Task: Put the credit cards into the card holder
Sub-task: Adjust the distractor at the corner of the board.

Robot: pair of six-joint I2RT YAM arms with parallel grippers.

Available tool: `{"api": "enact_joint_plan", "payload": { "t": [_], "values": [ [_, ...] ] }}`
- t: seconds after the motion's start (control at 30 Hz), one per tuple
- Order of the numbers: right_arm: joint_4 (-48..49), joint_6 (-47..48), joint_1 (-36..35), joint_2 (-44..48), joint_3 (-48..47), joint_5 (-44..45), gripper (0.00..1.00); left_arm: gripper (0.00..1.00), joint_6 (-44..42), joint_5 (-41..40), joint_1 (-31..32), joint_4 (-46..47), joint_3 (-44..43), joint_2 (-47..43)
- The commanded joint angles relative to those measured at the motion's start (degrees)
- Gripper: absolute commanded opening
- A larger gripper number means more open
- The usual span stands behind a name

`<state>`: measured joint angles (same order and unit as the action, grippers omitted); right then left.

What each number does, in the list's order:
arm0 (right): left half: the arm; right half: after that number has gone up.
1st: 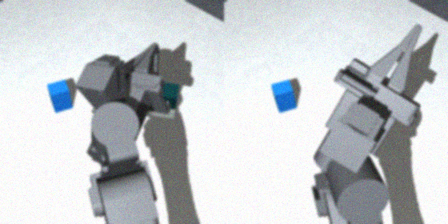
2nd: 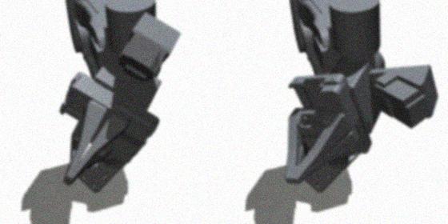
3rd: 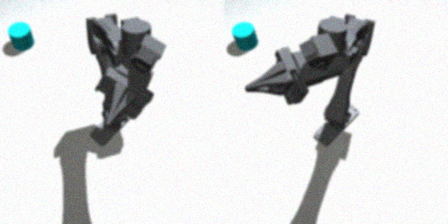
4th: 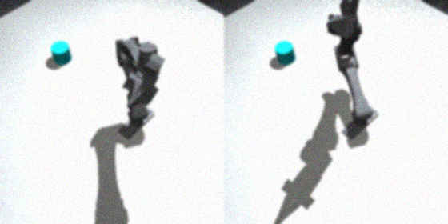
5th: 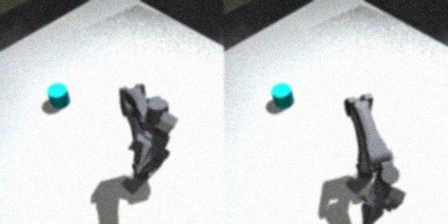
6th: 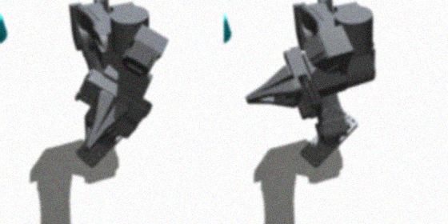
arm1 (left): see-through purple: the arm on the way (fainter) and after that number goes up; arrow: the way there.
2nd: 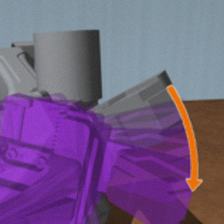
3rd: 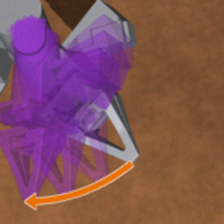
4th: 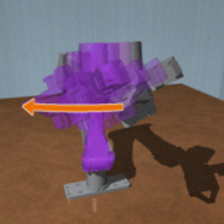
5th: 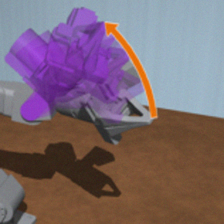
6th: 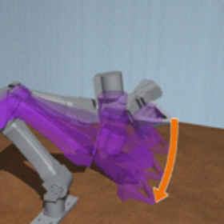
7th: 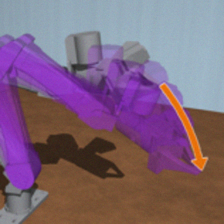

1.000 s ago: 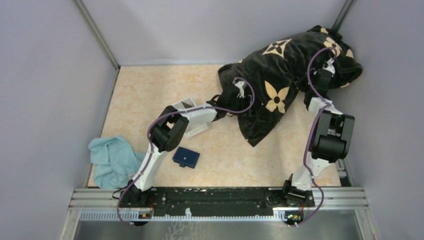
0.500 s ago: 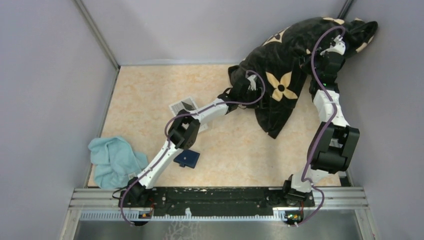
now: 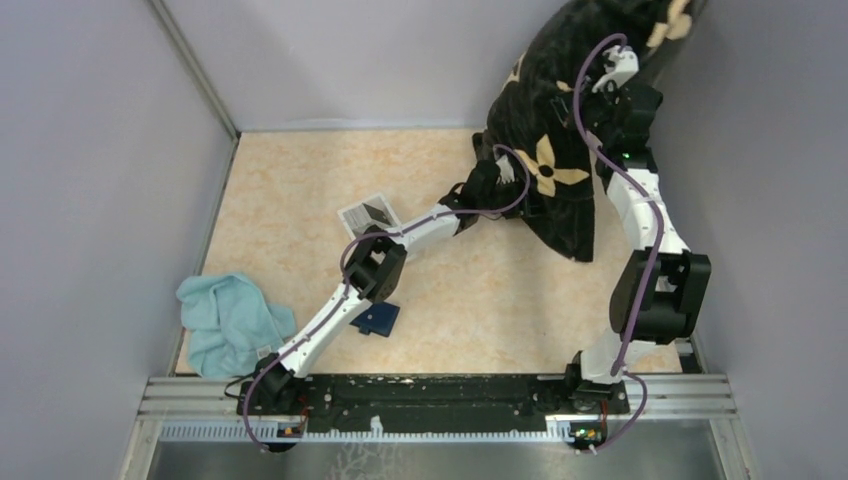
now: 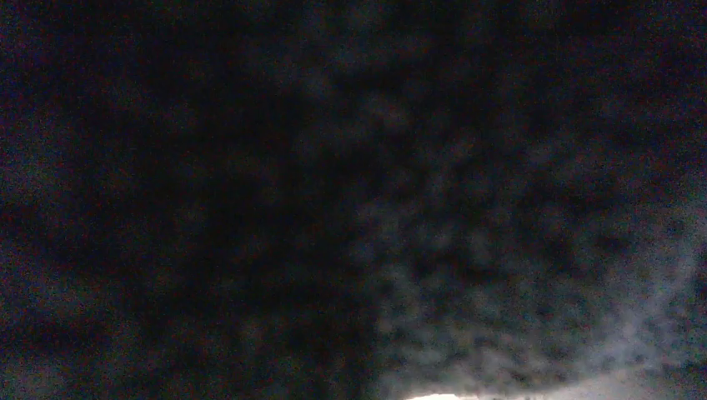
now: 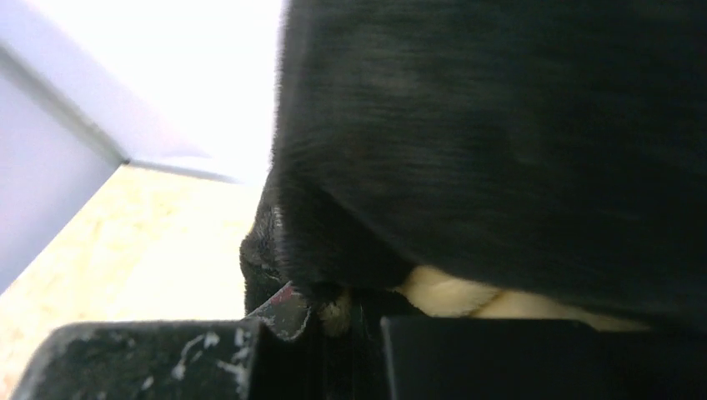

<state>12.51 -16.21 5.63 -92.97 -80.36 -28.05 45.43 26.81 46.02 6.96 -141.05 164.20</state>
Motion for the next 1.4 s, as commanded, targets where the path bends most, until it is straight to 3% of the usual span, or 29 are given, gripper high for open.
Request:
{"api": "enact_joint_plan", "payload": {
  "t": [0.0,0.13,0.2,0.3,0.4,0.57,0.83,0.93,0.97,1.0,1.03,1.1,1.37],
  "values": [
    [6.4,4.7,-7.5,5.0,-8.8,-16.1,0.0,0.7,0.9,4.7,3.4,-0.1,-2.2,4.5],
    [2.3,7.7,-6.9,6.4,-4.6,6.2,0.0,0.71,1.0,5.9,3.5,0.5,-2.2,4.6],
    [2.5,1.7,-3.8,6.0,-2.6,16.1,0.0,0.72,0.3,6.4,3.4,0.3,-2.2,4.3],
    [3.4,-8.8,2.8,3.4,-0.4,21.4,0.0,0.74,-1.1,6.3,3.4,-0.4,-2.3,3.5],
    [4.4,-8.5,4.2,2.4,1.7,30.8,0.02,0.77,-1.9,6.5,3.4,-0.5,-2.2,2.8],
    [8.2,-8.5,8.2,-1.0,-0.2,35.6,0.05,0.79,-1.6,7.4,3.4,-0.8,-1.5,2.6],
    [4.9,-5.3,9.2,-5.4,-7.3,41.8,0.37,0.85,-3.5,9.1,3.5,-0.3,7.0,-3.4],
    [4.6,-4.6,9.2,-3.0,-5.6,45.8,0.42,0.86,-4.7,7.8,3.5,-0.1,12.2,-7.3],
    [5.0,-4.4,9.1,-2.3,-4.6,46.8,0.48,0.86,-4.5,7.6,3.5,-0.1,13.0,-7.8],
    [5.2,-4.4,9.1,-0.4,-3.7,47.8,0.59,0.86,-4.2,7.6,3.5,-0.2,13.0,-7.9],
    [5.4,-4.4,9.2,1.0,-2.9,48.5,0.77,0.86,-4.0,7.9,3.5,-0.5,12.8,-7.9],
    [6.4,-4.1,9.1,3.8,-0.7,49.3,0.94,0.86,-3.6,8.5,3.7,-0.8,13.4,-8.4],
    [5.2,-4.9,8.6,12.9,4.9,50.0,0.98,0.86,-6.1,5.7,4.3,1.0,23.7,-16.6]
  ]
}}
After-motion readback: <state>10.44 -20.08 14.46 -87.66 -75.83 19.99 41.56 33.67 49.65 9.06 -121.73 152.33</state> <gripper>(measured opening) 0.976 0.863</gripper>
